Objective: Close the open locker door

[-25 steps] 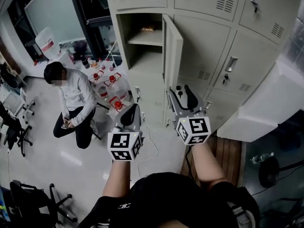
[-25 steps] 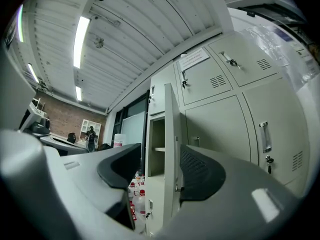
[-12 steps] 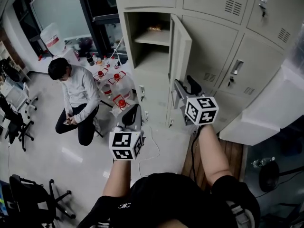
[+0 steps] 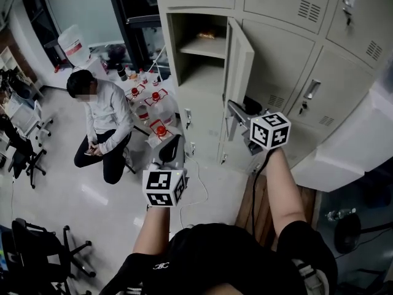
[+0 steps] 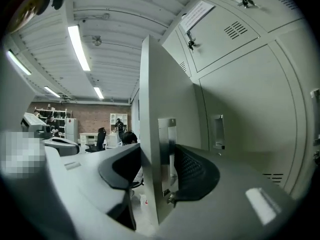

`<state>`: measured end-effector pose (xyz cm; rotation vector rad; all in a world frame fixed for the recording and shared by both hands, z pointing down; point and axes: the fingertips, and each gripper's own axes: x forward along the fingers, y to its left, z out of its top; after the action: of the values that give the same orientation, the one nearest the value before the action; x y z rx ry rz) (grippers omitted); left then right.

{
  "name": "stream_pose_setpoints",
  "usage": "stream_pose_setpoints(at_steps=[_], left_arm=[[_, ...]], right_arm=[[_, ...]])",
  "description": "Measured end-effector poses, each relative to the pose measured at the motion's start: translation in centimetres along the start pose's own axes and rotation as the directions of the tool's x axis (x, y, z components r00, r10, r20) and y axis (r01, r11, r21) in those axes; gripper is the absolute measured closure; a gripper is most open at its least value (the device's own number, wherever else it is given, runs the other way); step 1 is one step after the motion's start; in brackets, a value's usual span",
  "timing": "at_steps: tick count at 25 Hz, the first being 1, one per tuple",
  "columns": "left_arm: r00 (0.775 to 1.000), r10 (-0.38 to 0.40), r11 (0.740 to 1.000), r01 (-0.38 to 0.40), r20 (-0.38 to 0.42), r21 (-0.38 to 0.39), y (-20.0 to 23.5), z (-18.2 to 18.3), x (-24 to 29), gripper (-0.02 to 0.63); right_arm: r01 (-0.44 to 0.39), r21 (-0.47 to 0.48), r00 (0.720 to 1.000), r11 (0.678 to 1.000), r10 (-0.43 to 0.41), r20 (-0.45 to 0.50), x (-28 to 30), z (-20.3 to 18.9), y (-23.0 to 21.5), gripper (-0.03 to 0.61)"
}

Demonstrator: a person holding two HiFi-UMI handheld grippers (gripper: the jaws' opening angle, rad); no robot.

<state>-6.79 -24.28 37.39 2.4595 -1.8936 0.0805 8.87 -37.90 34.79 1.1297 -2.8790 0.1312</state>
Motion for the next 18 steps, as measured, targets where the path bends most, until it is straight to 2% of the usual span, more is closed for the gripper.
stream_pose_setpoints(at_steps=[13, 18], left_arm=[[0.998, 0.057, 0.998, -0.058, -0.023, -0.004, 0.0, -1.0, -0.2, 0.614], [0.995, 0.096, 0.995, -0.097, -0.032, -0.012, -0.2, -1.6, -0.4, 0.614]], right_arm=[[-0.08, -0.063, 0.997, 0.995, 0.079, -0.021, 1.6, -0.1, 2.2, 0.37], [-0.176, -0.01, 0.984, 0.984, 0.176, -0.028, 2.1, -0.1, 3.8, 0.394]])
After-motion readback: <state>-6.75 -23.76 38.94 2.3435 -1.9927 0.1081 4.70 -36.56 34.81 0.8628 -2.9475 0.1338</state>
